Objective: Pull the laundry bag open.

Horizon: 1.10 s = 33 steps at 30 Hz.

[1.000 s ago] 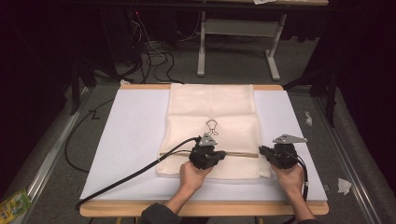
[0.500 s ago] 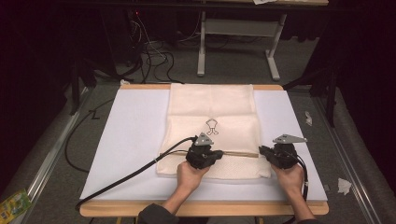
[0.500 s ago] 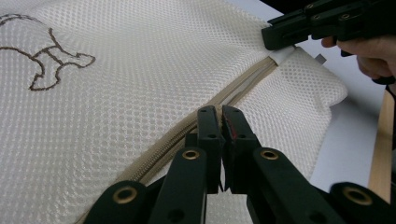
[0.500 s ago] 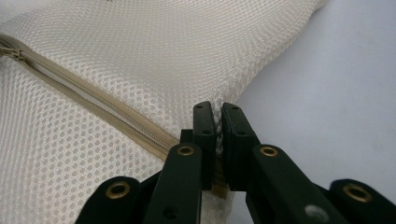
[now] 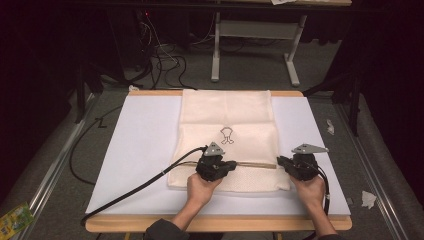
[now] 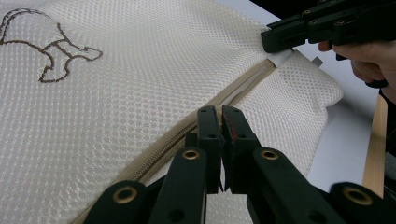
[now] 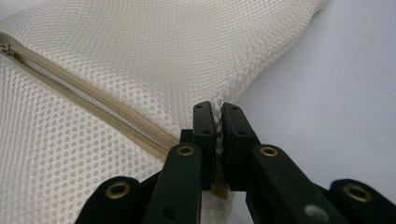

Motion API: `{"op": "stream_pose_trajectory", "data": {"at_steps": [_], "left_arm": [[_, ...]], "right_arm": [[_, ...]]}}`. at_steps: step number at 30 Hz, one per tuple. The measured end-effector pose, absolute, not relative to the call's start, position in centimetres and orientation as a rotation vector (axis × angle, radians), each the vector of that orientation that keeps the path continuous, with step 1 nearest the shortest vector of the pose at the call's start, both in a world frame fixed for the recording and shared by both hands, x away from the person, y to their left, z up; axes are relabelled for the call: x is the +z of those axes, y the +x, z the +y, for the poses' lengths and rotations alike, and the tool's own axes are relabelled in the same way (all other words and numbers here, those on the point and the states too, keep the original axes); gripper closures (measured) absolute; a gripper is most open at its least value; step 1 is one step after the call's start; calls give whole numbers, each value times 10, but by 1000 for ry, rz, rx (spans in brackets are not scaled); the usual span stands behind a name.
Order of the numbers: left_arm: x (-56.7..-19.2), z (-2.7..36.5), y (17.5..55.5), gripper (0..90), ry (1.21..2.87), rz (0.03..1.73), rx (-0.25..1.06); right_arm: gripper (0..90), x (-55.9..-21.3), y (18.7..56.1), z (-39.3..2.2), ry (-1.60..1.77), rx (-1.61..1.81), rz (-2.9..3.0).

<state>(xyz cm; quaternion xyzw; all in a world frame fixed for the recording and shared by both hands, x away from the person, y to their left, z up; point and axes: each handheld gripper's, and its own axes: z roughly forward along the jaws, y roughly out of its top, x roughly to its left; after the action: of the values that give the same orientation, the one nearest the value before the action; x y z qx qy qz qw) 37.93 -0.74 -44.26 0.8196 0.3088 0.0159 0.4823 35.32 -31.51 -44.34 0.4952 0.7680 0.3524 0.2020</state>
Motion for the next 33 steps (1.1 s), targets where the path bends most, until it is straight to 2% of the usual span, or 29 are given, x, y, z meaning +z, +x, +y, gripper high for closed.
{"op": "stream_pose_trajectory", "data": {"at_steps": [33], "left_arm": [[-439,11,377,873,1976,777,57]], "right_arm": [[865,-445,356,-313,1386,966,2152]]}}
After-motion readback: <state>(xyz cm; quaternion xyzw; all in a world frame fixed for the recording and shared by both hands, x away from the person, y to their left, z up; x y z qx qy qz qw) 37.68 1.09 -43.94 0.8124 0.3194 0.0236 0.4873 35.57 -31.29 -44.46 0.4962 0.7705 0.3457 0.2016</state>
